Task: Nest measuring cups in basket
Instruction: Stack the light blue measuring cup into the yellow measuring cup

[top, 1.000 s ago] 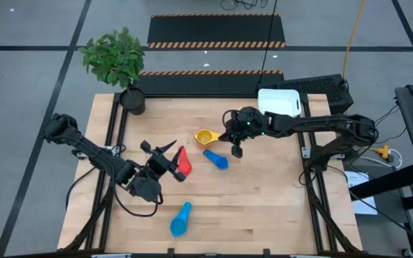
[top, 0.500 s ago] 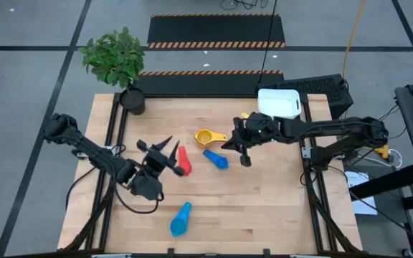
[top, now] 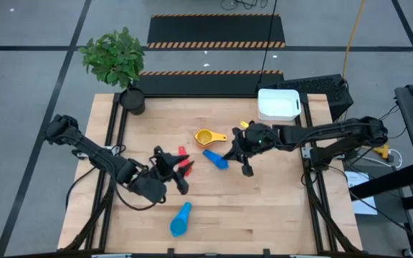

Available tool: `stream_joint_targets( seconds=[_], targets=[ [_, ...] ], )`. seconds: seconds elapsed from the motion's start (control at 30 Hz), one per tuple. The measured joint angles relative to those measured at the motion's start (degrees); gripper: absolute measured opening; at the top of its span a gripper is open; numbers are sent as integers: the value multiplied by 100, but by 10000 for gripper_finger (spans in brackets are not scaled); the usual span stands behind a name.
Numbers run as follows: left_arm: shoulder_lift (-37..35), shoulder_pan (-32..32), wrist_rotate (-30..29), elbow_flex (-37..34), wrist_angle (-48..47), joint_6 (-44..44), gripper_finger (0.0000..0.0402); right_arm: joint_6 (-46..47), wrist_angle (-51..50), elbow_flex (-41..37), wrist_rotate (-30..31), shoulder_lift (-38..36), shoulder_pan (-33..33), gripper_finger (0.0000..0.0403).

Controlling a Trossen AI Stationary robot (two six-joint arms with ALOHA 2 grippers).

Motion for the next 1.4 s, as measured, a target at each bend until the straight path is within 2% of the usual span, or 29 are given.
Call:
stream_joint_targets(
  seconds=[0.13, 0.3, 0.43, 0.53, 0.7, 0.83, 1.0, 1.17, 1.3, 1.4],
  targets=[
    [550, -17, 713, 495, -608, -826, 136, 304, 29, -149, 220, -6, 311, 0],
    [1600, -22, 1459, 1565, -1391, -1269, 136, 720, 2, -319, 612, -2, 746, 0],
    [2428, -49, 1865, 2710, -2124, -1477, 136, 1061, -6, -374, 609, -2, 1131, 0],
    [2994, -122, 1934, 3491, -2737, -1757, 135, 1283, 5, -404, 608, -4, 1471, 0],
    [3661, -243, 2435, 4321, -3590, -2629, 135, 1652, -73, -430, 603, -4, 2076, 0],
    [4002, -332, 3215, 4496, -4256, -3671, 136, 1870, -80, -432, 667, -4, 2548, 0],
    [4334, -450, 4253, 4463, -5384, -5031, 136, 2075, -81, -432, 1035, -4, 3048, 0],
    [4367, -570, 4382, 4461, -6267, -5809, 136, 2319, -35, -432, 1185, -4, 3361, 0],
    [4374, -704, 4396, 4461, -6178, -5844, 142, 2173, -37, -432, 1196, -4, 3449, 0],
    [4371, -744, 4430, 4461, -6146, -5861, 167, 1981, -33, -432, 1201, -4, 3438, 0]
  ],
)
